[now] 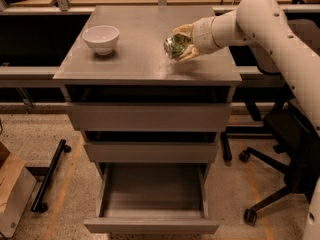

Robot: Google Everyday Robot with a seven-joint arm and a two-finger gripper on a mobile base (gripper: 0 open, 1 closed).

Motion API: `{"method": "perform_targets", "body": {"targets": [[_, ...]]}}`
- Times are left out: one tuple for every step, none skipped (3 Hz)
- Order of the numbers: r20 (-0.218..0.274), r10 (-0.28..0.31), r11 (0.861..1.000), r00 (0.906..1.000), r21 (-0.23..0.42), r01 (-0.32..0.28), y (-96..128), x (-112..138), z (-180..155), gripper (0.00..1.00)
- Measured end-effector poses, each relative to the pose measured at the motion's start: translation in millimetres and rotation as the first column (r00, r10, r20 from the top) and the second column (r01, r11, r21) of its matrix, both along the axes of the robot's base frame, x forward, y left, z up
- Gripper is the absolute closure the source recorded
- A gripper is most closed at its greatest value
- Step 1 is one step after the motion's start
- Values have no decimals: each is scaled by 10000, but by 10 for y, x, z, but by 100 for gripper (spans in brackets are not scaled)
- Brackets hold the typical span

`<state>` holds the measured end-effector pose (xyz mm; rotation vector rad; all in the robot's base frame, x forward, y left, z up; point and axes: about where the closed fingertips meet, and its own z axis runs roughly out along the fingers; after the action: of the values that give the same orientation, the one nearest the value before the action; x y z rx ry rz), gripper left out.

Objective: Pick green can from bottom drawer and place on counter

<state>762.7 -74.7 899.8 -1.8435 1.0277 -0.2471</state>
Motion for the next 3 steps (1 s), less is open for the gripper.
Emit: {"method": "perform_targets", "body": {"targets": [[-23,-168,9998,9999,-147,168,56,115,-140,35],[37,-144,9996,9999,-259,145,140,106,-172,13],[5,-105,9996,9999,-254,105,164,107,-193,0]]}}
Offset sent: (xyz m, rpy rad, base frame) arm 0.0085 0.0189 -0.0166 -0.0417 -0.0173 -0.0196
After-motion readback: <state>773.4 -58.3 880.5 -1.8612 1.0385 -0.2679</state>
